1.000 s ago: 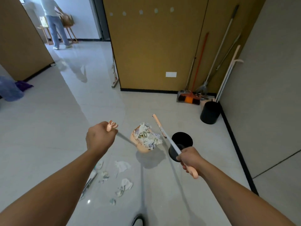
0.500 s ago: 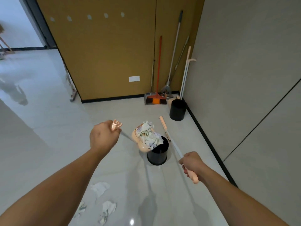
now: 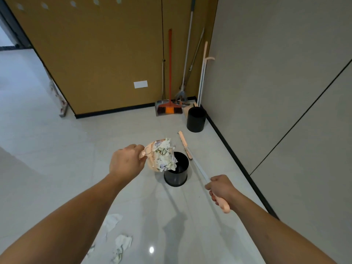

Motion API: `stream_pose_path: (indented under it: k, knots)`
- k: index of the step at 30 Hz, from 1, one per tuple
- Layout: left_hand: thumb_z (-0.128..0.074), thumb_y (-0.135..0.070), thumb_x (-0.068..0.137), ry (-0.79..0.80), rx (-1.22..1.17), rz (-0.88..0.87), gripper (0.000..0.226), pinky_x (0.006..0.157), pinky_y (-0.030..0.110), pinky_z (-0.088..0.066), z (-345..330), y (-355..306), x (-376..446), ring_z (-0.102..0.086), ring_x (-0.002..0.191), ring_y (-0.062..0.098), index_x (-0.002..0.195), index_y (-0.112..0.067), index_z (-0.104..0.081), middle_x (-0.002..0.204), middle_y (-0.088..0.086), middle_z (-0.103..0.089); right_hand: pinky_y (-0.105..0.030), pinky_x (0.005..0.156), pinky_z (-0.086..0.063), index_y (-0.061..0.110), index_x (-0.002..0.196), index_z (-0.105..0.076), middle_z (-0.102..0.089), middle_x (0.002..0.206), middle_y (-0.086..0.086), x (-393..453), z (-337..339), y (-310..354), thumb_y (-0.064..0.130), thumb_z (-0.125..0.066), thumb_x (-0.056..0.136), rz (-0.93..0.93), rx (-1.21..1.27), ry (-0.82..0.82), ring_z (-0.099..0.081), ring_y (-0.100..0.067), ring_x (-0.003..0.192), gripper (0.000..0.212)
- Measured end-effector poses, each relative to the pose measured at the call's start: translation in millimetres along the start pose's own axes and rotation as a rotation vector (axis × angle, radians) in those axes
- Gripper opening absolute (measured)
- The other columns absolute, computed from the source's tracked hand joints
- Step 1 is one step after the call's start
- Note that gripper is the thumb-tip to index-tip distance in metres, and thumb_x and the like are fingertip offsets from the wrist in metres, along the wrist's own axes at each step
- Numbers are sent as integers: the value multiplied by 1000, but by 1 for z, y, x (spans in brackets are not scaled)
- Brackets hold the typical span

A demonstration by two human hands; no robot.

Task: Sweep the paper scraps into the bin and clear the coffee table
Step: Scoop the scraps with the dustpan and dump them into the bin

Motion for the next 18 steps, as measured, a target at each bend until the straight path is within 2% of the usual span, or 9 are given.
stream_pose_path:
  k: [2,6,11,16,18]
  knots:
    - [-78,-25,75,11,9,-50,16,46,27,-42,-4,0,-2,-58,51,30,84,-15,-70,69,1,-62,-22,41,-34,10,100,-57,-49,70,-12,1,-2,-1,1,-58,88,-9,4,0,-38,-17,44,14]
    - [-75,-25,78,39,40,-98,13,44,28,-42,-8,-2,-2,-56,49,32,82,-14,-68,68,1,-60,-22,41,-35,12,91,-57,-50,68,-12,2,-3,-4,2,-59,88,-7,1,-7,-39,-17,43,11]
    - [-77,-20,75,58,42,-136,13,41,23,-32,-6,-7,-2,-50,42,29,74,-14,-65,61,0,-55,-22,42,-31,4,94,-58,-45,66,-10,2,-4,-9,1,-59,85,-15,10,-15,-35,-17,40,10]
    - [-77,-15,73,93,48,-177,15,40,22,-28,-7,-14,-1,-48,40,28,70,-14,-62,58,0,-52,-21,41,-32,8,86,-54,-46,65,-10,-2,-1,-12,1,-59,86,-8,-1,-16,-36,-16,37,8]
    - [-78,-15,72,102,45,-194,15,40,21,-26,-7,-17,-1,-47,39,27,70,-14,-63,57,0,-51,-21,40,-34,7,90,-56,-47,65,-10,-3,1,-14,2,-59,87,-10,2,-23,-38,-16,37,7]
Point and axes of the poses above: each hand's wrist, its own x-axis towards the middle knuckle, its own z-axis out of the back of the hand, y = z × x, the point moved 2 cm from there along x, towards the middle knuckle
